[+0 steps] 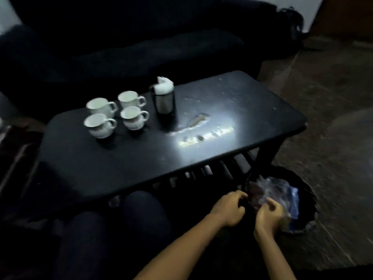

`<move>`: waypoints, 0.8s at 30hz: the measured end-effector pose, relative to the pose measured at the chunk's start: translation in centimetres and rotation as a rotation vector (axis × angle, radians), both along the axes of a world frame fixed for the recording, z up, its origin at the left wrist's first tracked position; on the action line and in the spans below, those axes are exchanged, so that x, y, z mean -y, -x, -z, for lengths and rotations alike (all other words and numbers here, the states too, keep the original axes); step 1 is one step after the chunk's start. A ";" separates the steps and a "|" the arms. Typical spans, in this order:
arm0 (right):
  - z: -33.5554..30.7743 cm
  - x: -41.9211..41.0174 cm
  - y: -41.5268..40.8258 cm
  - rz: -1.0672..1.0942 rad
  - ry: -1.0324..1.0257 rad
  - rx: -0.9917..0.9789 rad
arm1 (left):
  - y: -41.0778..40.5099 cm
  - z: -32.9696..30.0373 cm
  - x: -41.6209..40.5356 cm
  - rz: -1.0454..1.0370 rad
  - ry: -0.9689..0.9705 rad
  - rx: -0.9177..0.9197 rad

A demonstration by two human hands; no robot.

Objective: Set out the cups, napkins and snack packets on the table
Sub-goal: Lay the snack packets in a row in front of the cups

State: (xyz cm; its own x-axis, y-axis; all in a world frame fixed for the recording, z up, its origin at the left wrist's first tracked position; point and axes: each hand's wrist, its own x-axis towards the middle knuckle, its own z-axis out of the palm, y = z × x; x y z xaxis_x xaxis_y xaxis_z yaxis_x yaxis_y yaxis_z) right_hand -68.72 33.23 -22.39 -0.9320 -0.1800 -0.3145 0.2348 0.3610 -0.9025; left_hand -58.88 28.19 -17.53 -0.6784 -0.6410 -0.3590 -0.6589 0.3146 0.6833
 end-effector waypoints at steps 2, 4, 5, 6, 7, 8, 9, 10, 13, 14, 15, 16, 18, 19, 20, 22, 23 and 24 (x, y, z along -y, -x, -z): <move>-1.2 0.3 -0.8 -0.055 0.040 -0.003 | -1.2 -0.9 0.0 -0.060 0.001 -0.072; -2.9 0.8 -1.8 -0.103 0.117 0.002 | -2.8 -1.8 0.3 -0.146 -0.002 -0.154; -3.7 1.0 -2.4 -0.132 0.157 0.011 | -3.7 -2.2 0.3 -0.191 -0.005 -0.198; -4.5 1.4 -3.1 -0.153 0.203 0.017 | -4.7 -2.6 0.4 -0.234 -0.005 -0.243; -5.2 1.7 -3.8 -0.169 0.256 0.023 | -5.5 -3.0 0.3 -0.270 -0.008 -0.285; -5.9 2.1 -4.8 -0.196 0.308 0.021 | -6.6 -3.4 0.4 -0.310 -0.003 -0.328; -6.6 2.5 -6.0 -0.233 0.346 0.016 | -7.8 -3.8 0.3 -0.351 0.006 -0.366; -7.3 2.8 -7.4 -0.275 0.375 0.010 | -9.0 -4.3 0.4 -0.389 0.022 -0.401; -9.5 3.7 -11.6 -0.393 0.434 -0.030 | -12.9 -6.1 0.7 -0.473 0.108 -0.463; -10.1 4.0 -13.1 -0.445 0.450 -0.051 | -14.4 -6.8 0.8 -0.502 0.152 -0.473; -10.7 4.5 -14.6 -0.512 0.464 -0.071 | -16.1 -7.4 1.0 -0.534 0.200 -0.480; -11.3 4.9 -16.2 -0.585 0.478 -0.090 | -17.8 -8.1 1.2 -0.567 0.250 -0.481; -12.6 5.7 -19.6 -0.738 0.509 -0.123 | -21.3 -9.6 1.6 -0.626 0.331 -0.463; -13.4 6.2 -21.6 -0.819 0.526 -0.146 | -23.2 -10.4 1.7 -0.655 0.368 -0.457; -14.1 6.6 -23.6 -0.904 0.543 -0.174 | -25.0 -11.1 1.9 -0.686 0.405 -0.455; -15.6 7.4 -27.4 -1.059 0.574 -0.219 | -28.5 -12.7 2.3 -0.749 0.485 -0.447; -16.4 7.9 -29.5 -1.130 0.585 -0.238 | -30.5 -13.5 2.4 -0.785 0.526 -0.438; -17.1 8.3 -31.5 -1.195 0.597 -0.258 | -32.4 -14.2 2.6 -0.820 0.565 -0.425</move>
